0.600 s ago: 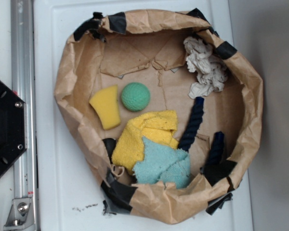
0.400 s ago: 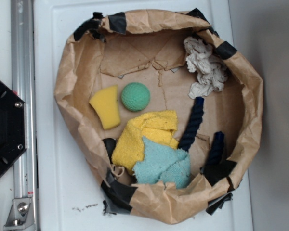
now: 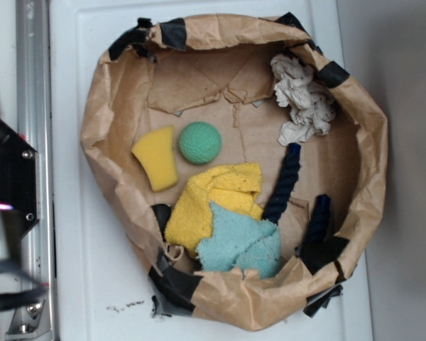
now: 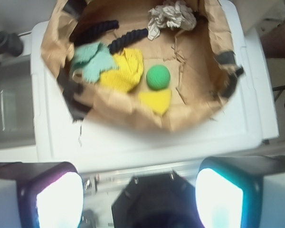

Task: Grab the green sponge.

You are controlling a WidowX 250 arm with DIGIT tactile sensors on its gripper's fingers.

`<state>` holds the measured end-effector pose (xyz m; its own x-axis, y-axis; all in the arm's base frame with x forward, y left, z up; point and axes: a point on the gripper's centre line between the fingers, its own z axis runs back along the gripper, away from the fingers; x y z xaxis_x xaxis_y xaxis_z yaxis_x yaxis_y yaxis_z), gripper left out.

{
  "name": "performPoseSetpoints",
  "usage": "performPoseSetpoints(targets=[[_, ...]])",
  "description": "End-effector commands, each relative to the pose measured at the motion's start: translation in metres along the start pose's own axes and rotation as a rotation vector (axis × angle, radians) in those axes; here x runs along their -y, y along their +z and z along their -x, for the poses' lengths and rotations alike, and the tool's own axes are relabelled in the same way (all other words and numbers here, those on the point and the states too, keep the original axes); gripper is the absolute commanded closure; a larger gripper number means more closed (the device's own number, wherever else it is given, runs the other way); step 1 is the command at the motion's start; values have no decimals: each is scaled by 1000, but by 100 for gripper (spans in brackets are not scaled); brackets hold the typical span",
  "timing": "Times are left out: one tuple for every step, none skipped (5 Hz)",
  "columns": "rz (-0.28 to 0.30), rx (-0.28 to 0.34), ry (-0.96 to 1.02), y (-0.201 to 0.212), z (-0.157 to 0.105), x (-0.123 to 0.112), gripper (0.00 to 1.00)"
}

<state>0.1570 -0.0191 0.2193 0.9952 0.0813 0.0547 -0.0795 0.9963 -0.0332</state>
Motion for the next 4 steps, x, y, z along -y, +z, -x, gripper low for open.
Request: performPoseSetpoints(targets=[[31,-52,80,-67,-62,-17,0],[-15,-117,78,-118,-68,-32,0],[-23,-172,59,-168,-56,-33,0],[-48,-224,3,-205,-32,-24,0]])
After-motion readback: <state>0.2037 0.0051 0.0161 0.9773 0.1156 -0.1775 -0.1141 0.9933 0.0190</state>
